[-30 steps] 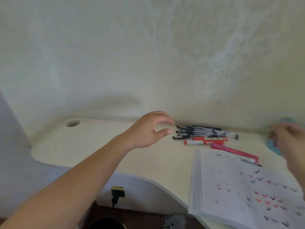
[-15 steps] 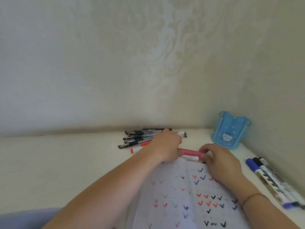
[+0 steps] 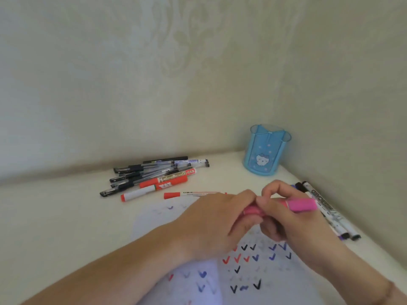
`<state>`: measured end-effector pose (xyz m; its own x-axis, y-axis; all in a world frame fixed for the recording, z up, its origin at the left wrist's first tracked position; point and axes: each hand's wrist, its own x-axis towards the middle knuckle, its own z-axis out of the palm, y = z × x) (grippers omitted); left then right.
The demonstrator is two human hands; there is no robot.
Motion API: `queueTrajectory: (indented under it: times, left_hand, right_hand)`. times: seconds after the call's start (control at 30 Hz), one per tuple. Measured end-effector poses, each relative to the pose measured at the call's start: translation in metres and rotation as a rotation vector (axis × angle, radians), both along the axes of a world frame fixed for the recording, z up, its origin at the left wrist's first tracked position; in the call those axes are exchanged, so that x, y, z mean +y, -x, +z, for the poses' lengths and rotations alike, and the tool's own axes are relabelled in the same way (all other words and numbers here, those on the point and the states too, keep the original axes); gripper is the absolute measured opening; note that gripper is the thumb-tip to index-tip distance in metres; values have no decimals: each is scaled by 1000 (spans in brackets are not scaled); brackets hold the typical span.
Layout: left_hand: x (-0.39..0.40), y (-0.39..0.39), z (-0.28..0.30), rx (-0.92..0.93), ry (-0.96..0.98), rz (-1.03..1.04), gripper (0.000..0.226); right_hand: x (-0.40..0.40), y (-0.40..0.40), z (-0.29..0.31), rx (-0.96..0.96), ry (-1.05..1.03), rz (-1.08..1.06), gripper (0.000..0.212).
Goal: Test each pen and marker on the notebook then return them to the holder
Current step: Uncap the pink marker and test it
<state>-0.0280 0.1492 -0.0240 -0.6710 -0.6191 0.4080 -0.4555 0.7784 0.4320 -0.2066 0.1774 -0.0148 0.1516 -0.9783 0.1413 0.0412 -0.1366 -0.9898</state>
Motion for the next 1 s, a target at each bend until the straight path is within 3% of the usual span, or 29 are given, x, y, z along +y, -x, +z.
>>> queueTrajectory:
  times: [0.17,0.4,0.73,0.83,0.9,1.0]
  left_hand:
    - [1,-3,1,105,-22,-70,20]
    - [7,-2,7,179,-113,-134,17]
    - [15,-4,13,158,-275,-216,24]
    - [14,-2,7,88,-247,-163,26]
    - [11,2,1,27,-116,-84,21]
    - [9,5,-5,11,9,-29,22]
  right_hand:
    - [7,-5,-4,-148,94,70,54]
    - [15,-2,0,-93,175,64,35]
    - [16,0,2,-64,293,110,33]
    - [17,-1,-2,135,373,-74,32]
    - [14,-4,-7,275,393,-259,30]
    - [10,-12,-12,175,346,-313,32]
